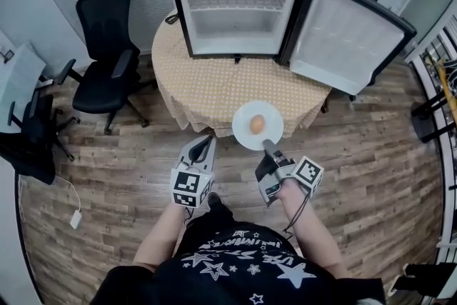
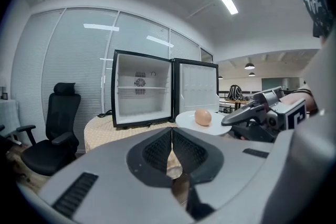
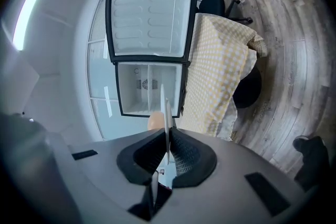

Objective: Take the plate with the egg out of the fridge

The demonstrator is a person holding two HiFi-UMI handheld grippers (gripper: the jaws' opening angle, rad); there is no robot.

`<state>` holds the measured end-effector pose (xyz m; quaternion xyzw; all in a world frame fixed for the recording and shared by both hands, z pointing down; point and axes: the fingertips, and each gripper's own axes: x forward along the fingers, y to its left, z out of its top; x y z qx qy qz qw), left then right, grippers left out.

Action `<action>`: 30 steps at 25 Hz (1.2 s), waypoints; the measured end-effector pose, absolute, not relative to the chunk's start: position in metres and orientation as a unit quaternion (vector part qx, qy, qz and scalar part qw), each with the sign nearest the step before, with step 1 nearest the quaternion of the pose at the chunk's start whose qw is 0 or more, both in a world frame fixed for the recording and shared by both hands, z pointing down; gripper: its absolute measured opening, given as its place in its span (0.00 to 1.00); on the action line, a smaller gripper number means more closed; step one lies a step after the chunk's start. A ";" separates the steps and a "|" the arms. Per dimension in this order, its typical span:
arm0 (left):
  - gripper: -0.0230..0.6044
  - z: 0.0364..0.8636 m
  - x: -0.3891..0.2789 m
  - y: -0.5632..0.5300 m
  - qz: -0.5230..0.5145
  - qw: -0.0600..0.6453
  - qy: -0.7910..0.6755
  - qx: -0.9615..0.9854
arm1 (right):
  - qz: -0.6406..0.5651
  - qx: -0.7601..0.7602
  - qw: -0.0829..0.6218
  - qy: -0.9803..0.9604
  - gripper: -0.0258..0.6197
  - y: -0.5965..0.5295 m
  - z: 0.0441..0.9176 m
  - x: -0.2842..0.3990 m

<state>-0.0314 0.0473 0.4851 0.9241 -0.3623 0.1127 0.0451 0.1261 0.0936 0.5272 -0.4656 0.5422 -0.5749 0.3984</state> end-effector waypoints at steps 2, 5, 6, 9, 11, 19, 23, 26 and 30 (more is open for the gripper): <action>0.05 0.480 -0.029 0.055 0.109 0.043 -0.373 0.921 | -0.573 -0.459 0.395 0.552 0.09 0.103 0.521 0.129; 0.05 0.475 -0.025 0.074 0.104 0.043 -0.380 0.918 | -0.566 -0.447 0.397 0.567 0.09 0.119 0.510 0.132; 0.05 0.474 -0.023 0.081 0.105 0.043 -0.380 0.918 | -0.565 -0.442 0.400 0.571 0.09 0.125 0.506 0.133; 0.05 0.475 -0.019 0.098 0.109 0.044 -0.381 0.917 | -0.564 -0.434 0.404 0.575 0.09 0.139 0.501 0.133; 0.05 0.476 -0.016 0.109 0.109 0.046 -0.383 0.916 | -0.568 -0.431 0.404 0.573 0.09 0.149 0.501 0.133; 0.05 0.474 0.002 0.169 0.101 0.040 -0.380 0.919 | -0.575 -0.431 0.402 0.568 0.09 0.217 0.508 0.138; 0.05 0.478 0.008 0.194 0.100 0.044 -0.381 0.918 | -0.576 -0.427 0.400 0.570 0.09 0.240 0.509 0.139; 0.05 0.484 0.009 0.212 0.101 0.050 -0.381 0.917 | -0.579 -0.427 0.391 0.574 0.09 0.255 0.512 0.139; 0.05 0.488 0.011 0.224 0.102 0.056 -0.386 0.915 | -0.579 -0.428 0.385 0.577 0.09 0.268 0.513 0.144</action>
